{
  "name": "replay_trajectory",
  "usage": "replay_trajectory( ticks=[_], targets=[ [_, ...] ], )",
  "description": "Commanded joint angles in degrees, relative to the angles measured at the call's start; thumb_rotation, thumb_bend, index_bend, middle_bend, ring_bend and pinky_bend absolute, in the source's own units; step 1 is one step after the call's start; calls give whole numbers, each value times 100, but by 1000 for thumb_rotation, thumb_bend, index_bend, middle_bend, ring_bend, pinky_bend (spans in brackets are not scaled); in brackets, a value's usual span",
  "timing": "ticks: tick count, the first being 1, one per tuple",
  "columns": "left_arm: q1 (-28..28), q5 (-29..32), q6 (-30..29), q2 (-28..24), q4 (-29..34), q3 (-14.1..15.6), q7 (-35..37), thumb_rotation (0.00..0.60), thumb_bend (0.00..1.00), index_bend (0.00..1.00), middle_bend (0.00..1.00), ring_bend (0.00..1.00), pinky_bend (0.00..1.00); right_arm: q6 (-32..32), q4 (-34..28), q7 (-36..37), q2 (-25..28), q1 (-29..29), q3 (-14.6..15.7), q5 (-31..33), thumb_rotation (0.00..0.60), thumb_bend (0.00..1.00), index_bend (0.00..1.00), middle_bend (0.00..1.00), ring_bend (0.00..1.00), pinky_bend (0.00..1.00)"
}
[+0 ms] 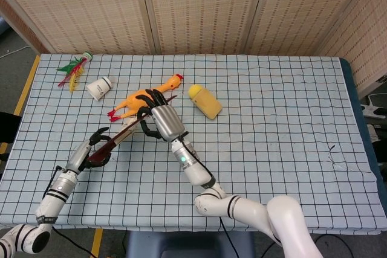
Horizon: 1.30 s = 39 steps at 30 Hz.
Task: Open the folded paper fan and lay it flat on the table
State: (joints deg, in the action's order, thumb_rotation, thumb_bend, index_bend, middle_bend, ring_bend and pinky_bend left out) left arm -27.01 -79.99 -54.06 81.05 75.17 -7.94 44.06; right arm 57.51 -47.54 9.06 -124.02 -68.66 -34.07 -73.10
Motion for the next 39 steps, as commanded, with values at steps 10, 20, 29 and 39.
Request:
replay_trajectory(
  ticks=[10,20,29,39],
  targets=[
    [-86,405,-231,102,520,-247,-429,569,433,29,0,0,52,84,346,287,-159,-528,-230,274,600,627,749,155,0,36],
    [-169,917,-690,972,-487,-473,-1851,550,424,205,30,0,48,188,122,194,-36,-422,-40,346,600,628,749,155,0,36],
    [-167,1087,-477,1070,-567,-581,-1588,564,446,342,87,0,49,301,-267,53,255,-262,-8,429,600,628,749,155,0,39],
    [-79,1040,-909,1266,-617,-754,-1547,600,459,513,198,10,59,386,-397,-45,338,-120,167,469,600,628,749,155,0,39]
  ],
)
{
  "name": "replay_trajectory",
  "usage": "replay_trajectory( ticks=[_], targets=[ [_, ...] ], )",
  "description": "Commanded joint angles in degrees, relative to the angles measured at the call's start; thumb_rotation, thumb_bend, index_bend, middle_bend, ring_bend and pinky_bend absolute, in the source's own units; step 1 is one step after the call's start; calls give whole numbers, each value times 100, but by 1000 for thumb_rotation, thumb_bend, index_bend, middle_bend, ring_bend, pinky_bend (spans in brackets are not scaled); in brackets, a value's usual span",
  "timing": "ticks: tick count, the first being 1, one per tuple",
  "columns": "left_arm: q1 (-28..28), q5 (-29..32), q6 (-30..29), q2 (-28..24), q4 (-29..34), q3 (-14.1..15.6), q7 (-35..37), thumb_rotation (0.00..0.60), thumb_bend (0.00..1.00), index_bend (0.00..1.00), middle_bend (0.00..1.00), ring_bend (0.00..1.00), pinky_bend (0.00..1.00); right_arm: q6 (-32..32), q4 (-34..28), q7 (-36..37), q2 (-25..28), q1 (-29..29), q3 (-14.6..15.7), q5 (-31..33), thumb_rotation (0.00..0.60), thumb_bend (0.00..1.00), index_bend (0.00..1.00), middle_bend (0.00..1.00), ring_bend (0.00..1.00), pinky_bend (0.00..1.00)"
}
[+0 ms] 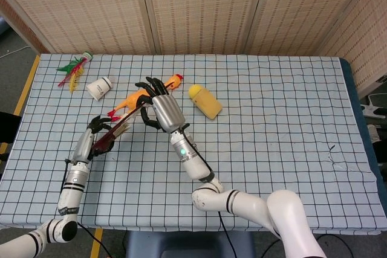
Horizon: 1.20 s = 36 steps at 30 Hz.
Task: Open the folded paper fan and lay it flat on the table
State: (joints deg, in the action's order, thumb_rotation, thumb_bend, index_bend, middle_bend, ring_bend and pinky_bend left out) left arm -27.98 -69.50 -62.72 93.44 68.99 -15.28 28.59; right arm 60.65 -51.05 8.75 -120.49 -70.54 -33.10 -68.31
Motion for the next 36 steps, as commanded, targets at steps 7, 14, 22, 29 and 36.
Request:
replay_trajectory(
  ticks=[7,14,22,29,36],
  targets=[
    [31,41,-104,29,-59,-120,-35,600,460,589,224,25,63,146,-109,-101,121,199,269,-131,600,629,749,155,0,44],
    [88,11,-224,-213,-332,-239,29,600,461,574,228,29,66,607,-554,-220,607,640,708,-607,600,629,749,155,0,54],
    [231,58,-332,-248,-804,-308,377,600,461,535,239,50,77,1145,-946,-468,1064,1165,1125,-1009,600,629,749,155,0,55],
    [252,-47,-368,-97,-1215,-225,504,600,460,452,227,51,76,1340,-990,-189,1207,1523,1334,-1115,600,629,734,155,0,59],
    [313,-257,-727,66,-1575,-131,398,600,460,335,192,50,76,1560,-929,-88,1372,1885,1630,-1327,600,629,713,155,0,62]
  ],
)
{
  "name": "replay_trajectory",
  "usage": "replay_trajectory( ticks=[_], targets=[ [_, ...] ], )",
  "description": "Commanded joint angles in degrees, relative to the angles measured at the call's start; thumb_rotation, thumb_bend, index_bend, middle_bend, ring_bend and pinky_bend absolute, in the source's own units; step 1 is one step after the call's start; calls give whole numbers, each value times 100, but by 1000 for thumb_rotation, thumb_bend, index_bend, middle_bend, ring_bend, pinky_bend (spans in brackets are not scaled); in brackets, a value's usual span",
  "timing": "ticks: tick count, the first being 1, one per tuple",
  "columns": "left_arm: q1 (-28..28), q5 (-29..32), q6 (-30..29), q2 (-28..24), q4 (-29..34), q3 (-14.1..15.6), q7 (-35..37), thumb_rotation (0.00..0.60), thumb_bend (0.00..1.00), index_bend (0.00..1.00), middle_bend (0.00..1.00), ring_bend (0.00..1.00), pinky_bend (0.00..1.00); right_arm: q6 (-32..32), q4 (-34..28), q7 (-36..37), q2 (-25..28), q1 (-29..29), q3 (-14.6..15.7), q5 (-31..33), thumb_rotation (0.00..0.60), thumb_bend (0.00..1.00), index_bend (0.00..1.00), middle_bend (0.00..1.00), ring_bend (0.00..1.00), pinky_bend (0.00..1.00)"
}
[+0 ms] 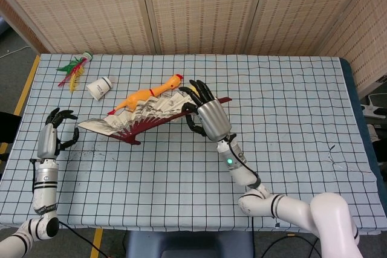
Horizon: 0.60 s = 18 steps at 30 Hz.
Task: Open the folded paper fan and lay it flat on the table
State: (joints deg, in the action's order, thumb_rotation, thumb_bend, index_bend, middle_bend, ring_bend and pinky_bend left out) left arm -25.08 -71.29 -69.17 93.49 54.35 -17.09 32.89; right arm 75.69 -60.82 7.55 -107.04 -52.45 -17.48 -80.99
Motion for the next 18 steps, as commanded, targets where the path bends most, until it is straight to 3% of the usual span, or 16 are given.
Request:
replay_trajectory(
  ticks=[1,13,18],
  targets=[
    [28,-108,-118,80,-160,67,-40,600,461,330,192,50,76,83,73,34,28,102,87,-81,600,629,712,155,0,62],
    [53,-144,-83,142,-395,95,107,600,460,264,191,47,75,515,10,-52,249,544,318,-372,600,629,694,155,0,62],
    [71,-230,81,-28,-69,188,285,600,461,242,181,31,75,401,118,-122,72,269,-38,-290,600,632,710,155,0,62]
  ],
)
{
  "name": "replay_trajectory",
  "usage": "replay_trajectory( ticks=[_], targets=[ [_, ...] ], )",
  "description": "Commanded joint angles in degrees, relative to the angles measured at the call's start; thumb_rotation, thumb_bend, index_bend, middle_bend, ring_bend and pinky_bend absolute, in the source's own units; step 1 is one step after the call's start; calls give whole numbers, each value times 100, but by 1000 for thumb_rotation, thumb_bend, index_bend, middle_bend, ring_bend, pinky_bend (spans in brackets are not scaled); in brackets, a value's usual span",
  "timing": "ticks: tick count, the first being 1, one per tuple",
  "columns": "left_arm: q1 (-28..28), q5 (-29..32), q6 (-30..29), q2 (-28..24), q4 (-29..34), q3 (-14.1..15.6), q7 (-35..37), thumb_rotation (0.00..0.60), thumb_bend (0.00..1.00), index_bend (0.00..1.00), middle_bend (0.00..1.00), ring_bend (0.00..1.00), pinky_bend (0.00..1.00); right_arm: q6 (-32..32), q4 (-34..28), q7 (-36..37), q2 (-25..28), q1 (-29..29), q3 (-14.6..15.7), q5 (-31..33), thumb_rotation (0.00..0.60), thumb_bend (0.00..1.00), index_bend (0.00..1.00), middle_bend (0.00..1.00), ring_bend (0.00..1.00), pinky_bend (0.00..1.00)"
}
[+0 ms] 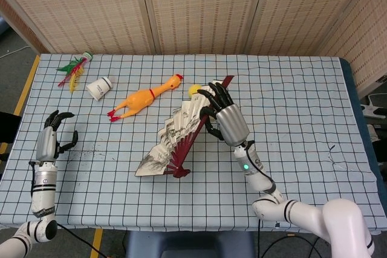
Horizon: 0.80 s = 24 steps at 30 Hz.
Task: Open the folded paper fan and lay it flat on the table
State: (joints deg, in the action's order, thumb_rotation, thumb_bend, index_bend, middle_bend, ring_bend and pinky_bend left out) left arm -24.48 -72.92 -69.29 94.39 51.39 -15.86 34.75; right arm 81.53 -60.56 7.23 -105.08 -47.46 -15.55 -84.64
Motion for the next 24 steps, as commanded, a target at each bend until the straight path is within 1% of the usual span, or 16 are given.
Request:
replay_trajectory(
  ticks=[1,2,3,4,6,8,12,15,17,20,21,23,24],
  targets=[
    [25,-119,121,-200,389,109,152,600,461,226,170,23,75,-293,146,-167,-180,-338,-328,136,600,634,715,155,0,62],
    [47,-189,165,-315,604,174,227,600,461,200,153,14,77,-399,201,-220,-239,-437,-418,204,600,635,718,155,0,62],
    [87,-297,249,-523,951,286,340,600,461,162,131,6,83,-527,245,-226,-308,-535,-516,298,600,636,718,155,0,62],
    [123,-368,291,-691,1205,364,377,600,462,139,119,4,86,-607,245,-183,-339,-575,-557,353,600,636,718,156,0,62],
    [212,-501,217,-972,1595,479,286,600,462,95,96,0,92,-659,218,-64,-338,-557,-523,361,600,636,718,156,0,62],
    [288,-522,121,-1103,1790,509,212,600,461,84,93,0,91,-595,165,2,-248,-413,-336,252,600,636,719,155,0,62],
    [361,-435,65,-1224,1908,485,124,600,462,80,92,0,90,-201,-68,56,153,150,221,-80,600,636,690,156,0,62],
    [356,-396,124,-1227,1887,481,166,600,462,81,92,0,89,131,-83,27,395,518,477,-241,600,636,667,156,0,63],
    [349,-407,153,-1213,1864,499,193,600,461,81,92,0,89,230,-63,41,510,710,593,-263,600,636,659,156,0,63],
    [352,-448,150,-1184,1816,537,198,600,460,81,92,0,89,306,-19,59,701,992,786,-292,600,636,620,155,0,63],
    [358,-458,131,-1167,1787,543,200,600,460,80,92,0,89,329,15,62,758,1100,870,-309,600,636,591,155,0,63],
    [367,-470,84,-1124,1715,543,198,600,460,80,92,0,89,303,119,25,806,1274,1018,-304,600,636,500,152,0,63],
    [373,-479,46,-1087,1661,538,216,600,460,80,92,0,88,247,204,-9,816,1395,1118,-271,600,636,409,147,0,60]
  ],
)
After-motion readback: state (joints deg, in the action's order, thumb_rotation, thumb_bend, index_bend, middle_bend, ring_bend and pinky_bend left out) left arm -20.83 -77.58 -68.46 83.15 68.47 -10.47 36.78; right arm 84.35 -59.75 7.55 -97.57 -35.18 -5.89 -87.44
